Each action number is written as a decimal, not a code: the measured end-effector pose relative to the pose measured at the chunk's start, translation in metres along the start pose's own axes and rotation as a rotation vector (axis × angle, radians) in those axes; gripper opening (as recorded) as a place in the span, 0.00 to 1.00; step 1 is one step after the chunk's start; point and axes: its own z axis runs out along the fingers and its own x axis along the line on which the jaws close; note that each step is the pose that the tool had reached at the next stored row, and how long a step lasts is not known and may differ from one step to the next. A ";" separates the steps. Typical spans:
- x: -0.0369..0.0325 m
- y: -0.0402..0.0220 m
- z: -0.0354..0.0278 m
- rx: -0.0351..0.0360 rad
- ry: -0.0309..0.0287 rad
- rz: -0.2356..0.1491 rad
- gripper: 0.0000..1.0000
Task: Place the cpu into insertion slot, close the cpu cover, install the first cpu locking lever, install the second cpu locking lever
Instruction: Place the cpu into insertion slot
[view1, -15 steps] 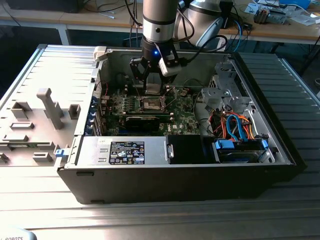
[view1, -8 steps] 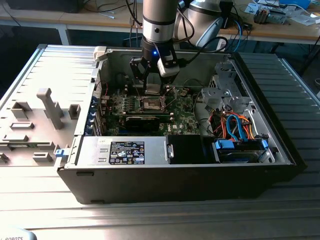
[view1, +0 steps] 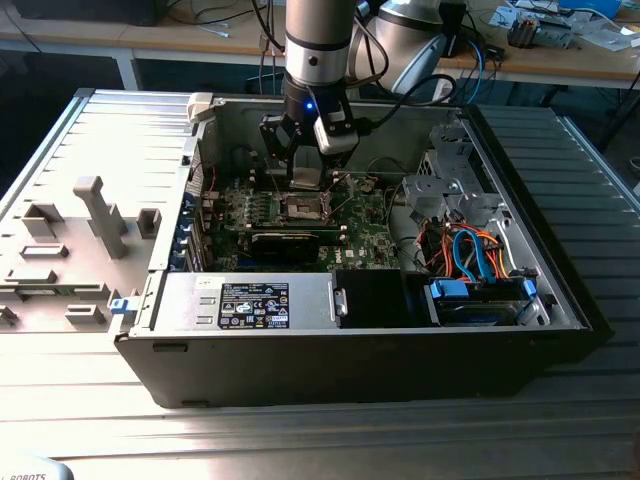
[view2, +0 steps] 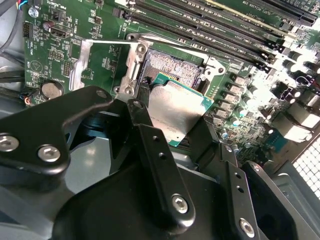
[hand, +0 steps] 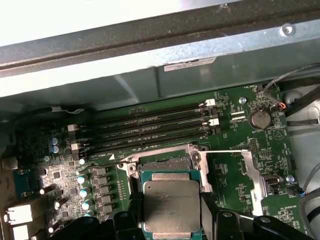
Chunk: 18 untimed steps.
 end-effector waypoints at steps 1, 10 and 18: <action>0.0000 0.0000 0.0000 0.0000 0.0000 0.002 0.55; 0.0000 0.0000 0.0003 -0.0002 -0.0003 0.010 0.55; 0.0000 0.0000 0.0005 -0.0002 -0.0004 0.014 0.55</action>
